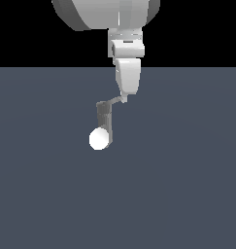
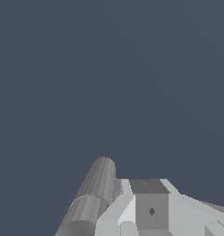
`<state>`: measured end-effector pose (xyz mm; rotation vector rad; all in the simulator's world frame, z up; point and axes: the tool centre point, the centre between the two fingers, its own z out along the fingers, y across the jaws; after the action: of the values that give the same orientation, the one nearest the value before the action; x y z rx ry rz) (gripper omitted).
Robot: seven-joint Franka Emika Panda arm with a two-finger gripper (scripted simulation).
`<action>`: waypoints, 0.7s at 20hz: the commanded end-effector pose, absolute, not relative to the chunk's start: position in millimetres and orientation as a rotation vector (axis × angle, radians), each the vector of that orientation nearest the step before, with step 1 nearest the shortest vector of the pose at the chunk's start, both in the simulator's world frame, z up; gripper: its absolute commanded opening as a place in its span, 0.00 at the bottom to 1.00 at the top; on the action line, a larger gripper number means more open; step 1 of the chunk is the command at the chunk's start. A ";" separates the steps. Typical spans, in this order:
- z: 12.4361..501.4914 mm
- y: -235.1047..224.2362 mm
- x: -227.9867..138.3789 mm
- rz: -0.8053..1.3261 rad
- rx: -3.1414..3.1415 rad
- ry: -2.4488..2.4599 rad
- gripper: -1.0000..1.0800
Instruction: Turn on the faucet by rotating a designated handle.
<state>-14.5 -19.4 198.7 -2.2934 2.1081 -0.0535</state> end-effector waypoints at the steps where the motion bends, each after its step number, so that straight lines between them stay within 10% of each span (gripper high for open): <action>1: 186.0 -9.4 -32.7 -0.011 -2.317 2.113 0.00; 14: 189.9 27.5 -49.9 -0.025 -2.303 2.120 0.00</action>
<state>-43.1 4.5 197.3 -2.2690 2.1436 -0.0483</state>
